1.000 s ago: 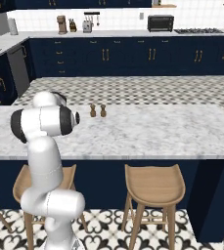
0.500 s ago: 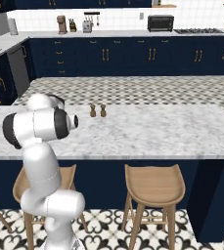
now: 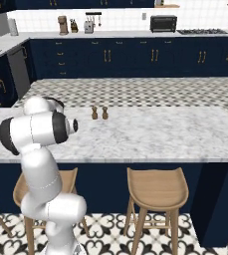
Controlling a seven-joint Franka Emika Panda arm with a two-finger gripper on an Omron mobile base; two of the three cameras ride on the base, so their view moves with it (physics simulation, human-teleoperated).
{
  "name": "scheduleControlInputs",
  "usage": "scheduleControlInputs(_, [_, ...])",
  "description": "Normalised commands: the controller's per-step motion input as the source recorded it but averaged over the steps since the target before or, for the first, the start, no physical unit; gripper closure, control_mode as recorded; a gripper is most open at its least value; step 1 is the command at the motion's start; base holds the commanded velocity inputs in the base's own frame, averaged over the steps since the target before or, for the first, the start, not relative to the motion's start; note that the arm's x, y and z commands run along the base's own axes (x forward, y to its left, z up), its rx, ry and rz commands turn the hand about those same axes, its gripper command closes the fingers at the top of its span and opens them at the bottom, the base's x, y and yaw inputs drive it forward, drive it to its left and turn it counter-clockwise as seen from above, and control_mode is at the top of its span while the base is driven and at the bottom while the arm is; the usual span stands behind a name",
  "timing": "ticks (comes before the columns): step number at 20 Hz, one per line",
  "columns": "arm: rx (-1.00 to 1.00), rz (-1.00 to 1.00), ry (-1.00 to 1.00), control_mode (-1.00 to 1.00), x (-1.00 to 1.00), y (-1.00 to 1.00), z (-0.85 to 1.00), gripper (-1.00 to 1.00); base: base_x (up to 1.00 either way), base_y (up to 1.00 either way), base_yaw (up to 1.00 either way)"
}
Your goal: Take a straw from the drawer in front and place it inside the glass cup on the dining counter.
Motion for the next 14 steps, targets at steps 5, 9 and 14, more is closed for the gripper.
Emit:
scheduleControlInputs(5, [0.00, 0.00, -0.13, -1.00, -0.04, -0.27, 0.70, -1.00, 0.00, 0.00, 0.00])
scheduleControlInputs(9, [0.00, 0.00, -0.06, -1.00, -0.06, -0.41, 0.83, -1.00, 0.00, 0.00, 0.00])
scheduleControlInputs(14, [-0.05, 0.00, -0.15, -1.00, -0.29, -0.64, 0.99, -1.00, 0.00, 0.00, 0.00])
